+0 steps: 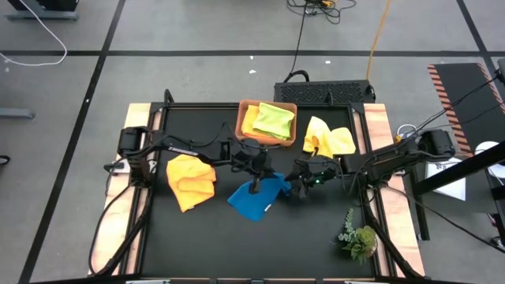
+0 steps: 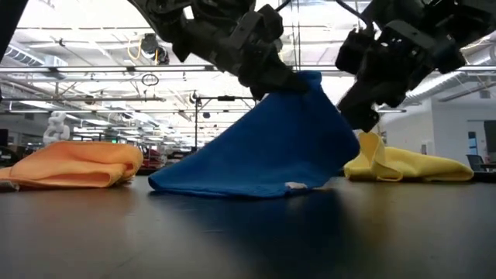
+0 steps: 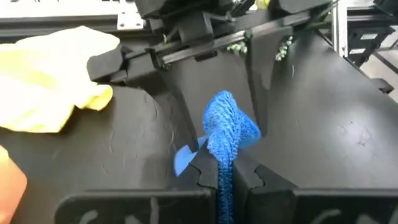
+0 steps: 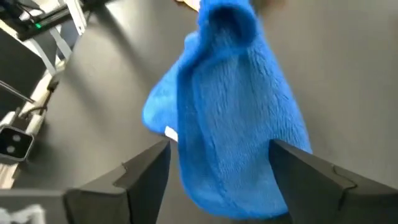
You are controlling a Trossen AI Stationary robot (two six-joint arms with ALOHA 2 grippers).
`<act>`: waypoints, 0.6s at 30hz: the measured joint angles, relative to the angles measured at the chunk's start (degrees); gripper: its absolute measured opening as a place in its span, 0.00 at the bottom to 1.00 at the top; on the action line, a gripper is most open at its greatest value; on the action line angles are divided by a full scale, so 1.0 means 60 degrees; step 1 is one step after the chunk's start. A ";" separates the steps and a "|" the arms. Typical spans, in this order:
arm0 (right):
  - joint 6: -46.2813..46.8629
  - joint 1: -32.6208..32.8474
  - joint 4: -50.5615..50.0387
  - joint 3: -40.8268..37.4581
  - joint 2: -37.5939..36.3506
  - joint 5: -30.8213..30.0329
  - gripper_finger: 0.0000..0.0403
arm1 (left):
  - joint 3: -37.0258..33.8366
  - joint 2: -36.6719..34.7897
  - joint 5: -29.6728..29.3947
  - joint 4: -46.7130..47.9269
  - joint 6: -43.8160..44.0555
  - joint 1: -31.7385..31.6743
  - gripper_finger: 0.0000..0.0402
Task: Fold microfiber towels
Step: Fold the blue microfiber towel
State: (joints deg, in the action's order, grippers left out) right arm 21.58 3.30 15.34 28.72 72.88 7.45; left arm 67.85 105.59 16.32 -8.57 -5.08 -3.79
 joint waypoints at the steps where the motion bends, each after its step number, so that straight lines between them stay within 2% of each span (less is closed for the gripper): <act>1: -0.0023 0.0019 0.0246 -0.0008 0.0173 0.0002 0.66 | 0.0000 -0.0026 -0.0004 0.0024 -0.0003 0.0000 0.02; 8: -0.0036 0.0374 0.0483 -0.0038 0.0577 0.0044 0.65 | 0.0000 -0.0034 -0.0274 0.0254 -0.0215 -0.0005 0.01; 16: 0.0290 0.0824 0.0087 -0.0035 -0.0193 0.0238 0.65 | 0.0004 -0.0036 -0.0332 0.0544 -0.0163 -0.0007 0.01; 18: 0.0313 0.0945 -0.0079 -0.0038 -0.0329 -0.0031 0.65 | 0.0004 -0.0034 -0.0332 0.0567 -0.0068 -0.0007 0.02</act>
State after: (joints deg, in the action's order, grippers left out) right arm 23.46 8.97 14.87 28.49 70.90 7.27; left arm 67.88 105.38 14.33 -5.17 -5.49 -3.84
